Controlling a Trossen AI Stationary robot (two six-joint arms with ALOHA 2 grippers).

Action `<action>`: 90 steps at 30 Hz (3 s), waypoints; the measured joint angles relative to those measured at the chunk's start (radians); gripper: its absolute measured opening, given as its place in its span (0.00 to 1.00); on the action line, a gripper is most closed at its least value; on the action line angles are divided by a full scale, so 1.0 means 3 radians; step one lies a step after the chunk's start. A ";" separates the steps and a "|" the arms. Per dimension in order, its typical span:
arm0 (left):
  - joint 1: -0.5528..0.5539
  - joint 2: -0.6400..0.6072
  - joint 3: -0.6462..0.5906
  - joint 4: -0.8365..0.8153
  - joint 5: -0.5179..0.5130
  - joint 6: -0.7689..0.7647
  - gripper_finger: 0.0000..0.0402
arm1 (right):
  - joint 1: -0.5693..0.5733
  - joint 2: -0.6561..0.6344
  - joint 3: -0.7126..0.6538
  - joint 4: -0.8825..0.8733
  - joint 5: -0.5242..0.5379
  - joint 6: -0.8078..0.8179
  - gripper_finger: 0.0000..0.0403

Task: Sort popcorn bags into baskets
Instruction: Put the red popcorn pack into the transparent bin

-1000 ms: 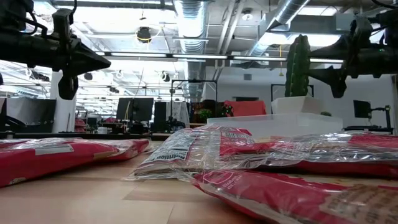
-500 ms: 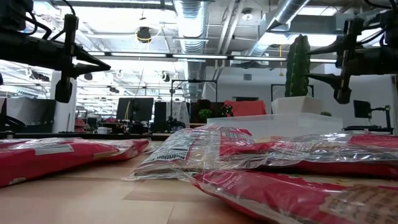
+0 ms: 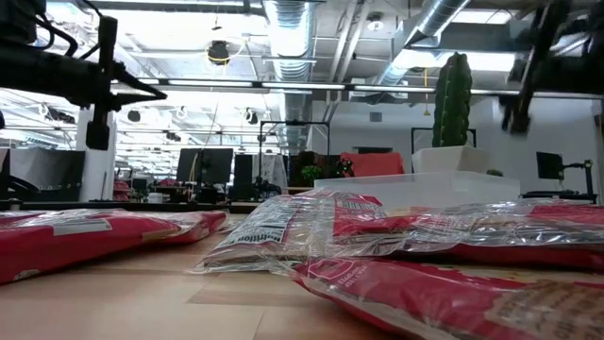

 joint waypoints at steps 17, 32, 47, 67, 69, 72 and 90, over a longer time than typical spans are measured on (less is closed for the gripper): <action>-0.0001 0.0000 0.0072 0.0168 0.0027 -0.0409 0.00 | 0.1234 0.1887 0.2704 -0.2192 -0.0008 -0.1404 0.65; 0.0000 0.0001 0.0082 0.0358 0.0696 0.0431 0.18 | 0.3608 0.3661 0.2943 -0.3103 0.1126 -0.1143 0.65; -0.0001 0.0014 0.0086 0.0486 0.1177 0.0815 0.61 | 0.3758 0.5174 0.3668 -0.2852 0.1032 -0.3654 0.65; -0.0001 0.0013 0.0088 0.0111 0.1213 0.0806 0.62 | 0.3718 0.6456 0.4015 -0.2855 0.1321 -0.4418 0.62; -0.0001 0.0013 0.0088 0.0100 0.1212 0.0806 0.62 | 0.3719 0.6513 0.4015 -0.2869 0.1369 -0.4333 0.57; -0.0001 0.0012 0.0088 0.0091 0.1211 0.0806 0.62 | 0.3719 0.6524 0.4014 -0.2872 0.1400 -0.4259 0.40; -0.0001 0.0012 0.0088 0.0049 0.1155 0.0806 0.62 | 0.3616 0.6027 0.3982 -0.3002 0.1565 -0.3809 0.01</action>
